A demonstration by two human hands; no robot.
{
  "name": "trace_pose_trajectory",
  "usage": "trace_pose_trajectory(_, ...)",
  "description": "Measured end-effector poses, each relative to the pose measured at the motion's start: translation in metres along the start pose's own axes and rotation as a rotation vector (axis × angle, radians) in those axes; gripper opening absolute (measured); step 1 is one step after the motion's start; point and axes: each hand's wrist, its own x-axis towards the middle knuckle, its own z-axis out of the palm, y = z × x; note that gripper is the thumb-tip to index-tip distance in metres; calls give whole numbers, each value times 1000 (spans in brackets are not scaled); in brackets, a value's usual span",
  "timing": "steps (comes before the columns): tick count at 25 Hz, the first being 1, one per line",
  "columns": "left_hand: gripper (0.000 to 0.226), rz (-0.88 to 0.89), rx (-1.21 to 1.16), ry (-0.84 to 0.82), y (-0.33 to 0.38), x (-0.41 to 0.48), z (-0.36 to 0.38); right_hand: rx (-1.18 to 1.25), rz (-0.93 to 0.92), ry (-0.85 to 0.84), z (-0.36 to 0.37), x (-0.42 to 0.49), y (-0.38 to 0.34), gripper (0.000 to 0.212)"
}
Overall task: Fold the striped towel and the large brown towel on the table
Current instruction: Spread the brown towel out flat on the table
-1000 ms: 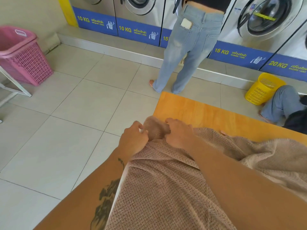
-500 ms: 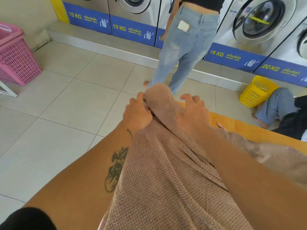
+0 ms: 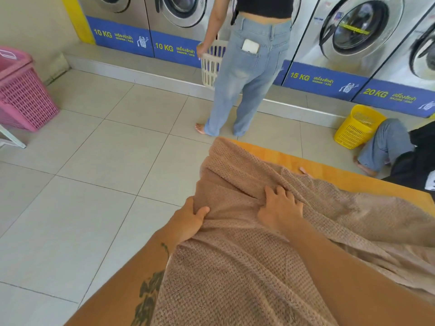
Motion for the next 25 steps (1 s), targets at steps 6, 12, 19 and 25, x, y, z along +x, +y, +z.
trace_pose_trajectory(6,45,53,393,293,-7,-32,7,32,-200,268,19,-66,20,50)
trace_pose_trajectory(12,23,479,401,526,-34,-117,68,149,-304,257,73,-155,50,45)
trace_pose_trajectory(19,35,336,594,628,-119,-224,136,6,-333,34,143,-264,119,57)
trace_pose_trajectory(25,10,118,719,510,-91,-254,131,182,-448,31,158,-302,119,13)
